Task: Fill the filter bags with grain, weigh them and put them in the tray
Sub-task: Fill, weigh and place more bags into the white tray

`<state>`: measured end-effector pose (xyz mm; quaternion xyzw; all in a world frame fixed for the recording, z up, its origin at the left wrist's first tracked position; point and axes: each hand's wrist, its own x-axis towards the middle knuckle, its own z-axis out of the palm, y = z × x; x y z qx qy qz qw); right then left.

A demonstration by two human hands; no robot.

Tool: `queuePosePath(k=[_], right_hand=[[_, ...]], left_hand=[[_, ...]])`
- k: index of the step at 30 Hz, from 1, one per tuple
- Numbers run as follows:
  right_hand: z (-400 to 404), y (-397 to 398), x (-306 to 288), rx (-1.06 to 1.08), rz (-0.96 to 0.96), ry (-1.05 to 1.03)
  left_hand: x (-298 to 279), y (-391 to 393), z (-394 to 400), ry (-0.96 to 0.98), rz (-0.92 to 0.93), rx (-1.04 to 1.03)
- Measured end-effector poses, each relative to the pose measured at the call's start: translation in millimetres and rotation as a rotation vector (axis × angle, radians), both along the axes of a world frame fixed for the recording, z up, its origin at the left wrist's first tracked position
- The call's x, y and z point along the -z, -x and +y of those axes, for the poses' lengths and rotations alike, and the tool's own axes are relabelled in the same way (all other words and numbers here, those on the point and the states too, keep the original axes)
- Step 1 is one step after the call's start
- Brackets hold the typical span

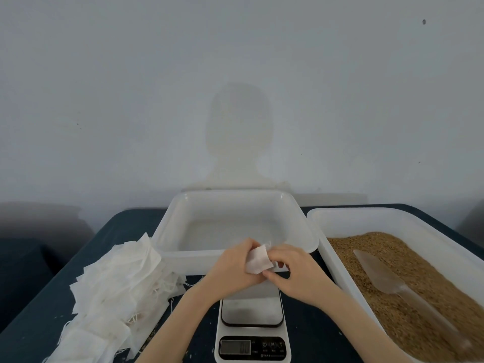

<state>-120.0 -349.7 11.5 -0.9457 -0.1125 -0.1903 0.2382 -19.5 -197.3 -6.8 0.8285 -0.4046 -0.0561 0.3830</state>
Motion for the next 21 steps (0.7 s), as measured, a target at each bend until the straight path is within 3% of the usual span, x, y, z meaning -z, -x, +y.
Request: queuePosePath(k=[4,10,17,21], right_hand=[[3,2,-4,-0.013,0.064,0.051],[5,-1,-5,0.024,0.085,0.187],[7,-5,-5,-0.019,0.053,0.226],[4,2,-7,0.032,-0.081,0.193]], left_hand=[[-2,1,-1,-0.069,-0.105,0.002],[-8,2,7,-0.102,-0.005,0.07],[-9,0,14,-0.213,-0.149,0.007],[-10,-1,11,-0.234,-0.217,-0.009]])
